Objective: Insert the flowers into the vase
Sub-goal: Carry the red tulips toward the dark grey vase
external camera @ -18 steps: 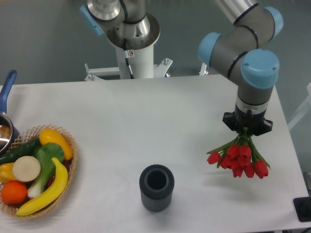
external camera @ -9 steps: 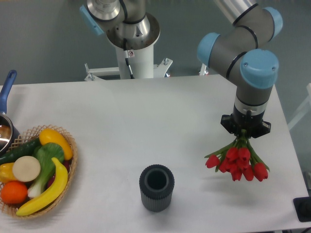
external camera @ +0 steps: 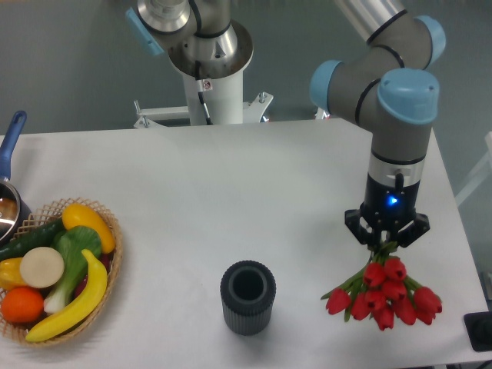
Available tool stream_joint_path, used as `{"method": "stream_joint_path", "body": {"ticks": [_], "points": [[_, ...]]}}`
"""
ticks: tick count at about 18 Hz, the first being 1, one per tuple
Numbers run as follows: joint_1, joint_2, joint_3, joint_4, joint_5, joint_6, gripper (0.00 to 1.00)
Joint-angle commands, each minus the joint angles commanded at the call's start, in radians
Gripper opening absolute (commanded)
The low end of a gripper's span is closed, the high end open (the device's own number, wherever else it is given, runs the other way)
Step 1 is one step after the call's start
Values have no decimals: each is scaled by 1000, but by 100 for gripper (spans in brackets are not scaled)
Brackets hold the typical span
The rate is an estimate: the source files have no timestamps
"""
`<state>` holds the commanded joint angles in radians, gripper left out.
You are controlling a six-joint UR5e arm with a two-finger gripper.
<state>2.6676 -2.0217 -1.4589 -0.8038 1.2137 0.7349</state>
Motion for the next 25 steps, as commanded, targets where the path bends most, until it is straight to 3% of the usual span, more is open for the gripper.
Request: {"method": "stream_joint_path", "body": {"ticks": [4, 7, 8, 9, 13, 16, 19, 25], "points": [[-2, -6, 67, 12, -132, -119, 0], [2, 5, 81, 99, -275, -170, 0], [2, 6, 100, 115, -314, -176, 5], [3, 8, 120, 120, -351, -184, 10], [3, 21, 172, 123, -474, -184, 8], [-6, 34, 178, 132, -552, -184, 7], [-43, 31, 183, 196, -602, -184, 7], [-61, 32, 164, 201, -663, -181, 10]]}}
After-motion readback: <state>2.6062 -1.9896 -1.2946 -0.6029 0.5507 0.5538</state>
